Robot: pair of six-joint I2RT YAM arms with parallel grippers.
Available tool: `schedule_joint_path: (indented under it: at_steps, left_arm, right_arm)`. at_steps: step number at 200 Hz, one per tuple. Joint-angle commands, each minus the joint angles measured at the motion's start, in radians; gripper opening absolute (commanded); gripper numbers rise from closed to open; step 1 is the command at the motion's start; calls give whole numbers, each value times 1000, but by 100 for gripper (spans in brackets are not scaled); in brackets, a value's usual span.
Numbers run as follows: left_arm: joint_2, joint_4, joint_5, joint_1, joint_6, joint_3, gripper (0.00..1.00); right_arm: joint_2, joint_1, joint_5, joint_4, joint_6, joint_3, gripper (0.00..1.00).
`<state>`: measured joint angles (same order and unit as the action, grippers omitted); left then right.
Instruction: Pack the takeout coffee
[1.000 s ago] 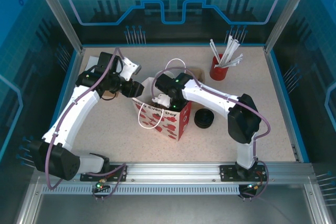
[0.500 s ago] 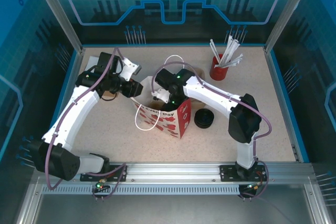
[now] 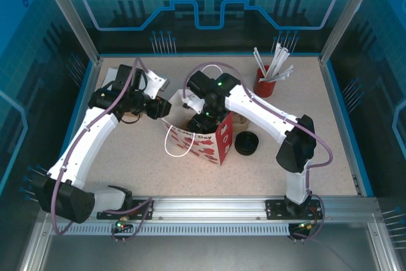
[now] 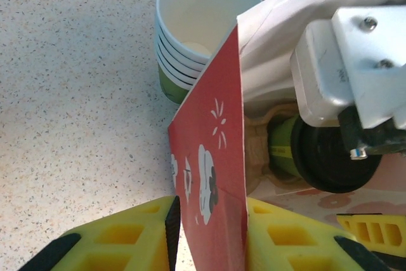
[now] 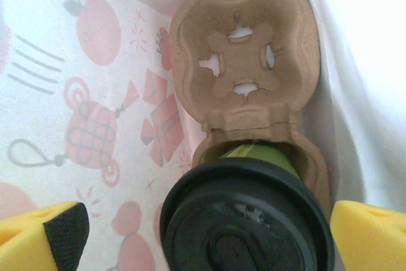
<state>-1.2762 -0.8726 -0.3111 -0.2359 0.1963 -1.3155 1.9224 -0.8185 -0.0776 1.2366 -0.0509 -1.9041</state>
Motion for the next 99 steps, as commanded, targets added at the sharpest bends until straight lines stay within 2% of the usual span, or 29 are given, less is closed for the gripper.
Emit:
schedule_joint_path:
  at_steps: [1,26,99]
  left_arm:
    - [22,-30,7,-11,-17,-1,30]
    - [18,-27,9,-13,-20,-4,31]
    - [11,-16,7,-13,-76,-49,51]
  right_arm:
    - [-12,10,-38,36,-49,-51,100]
    - [-21,9,-44,56,-62,-99,100]
    - [-78,19,-33,141,-90,-289,98]
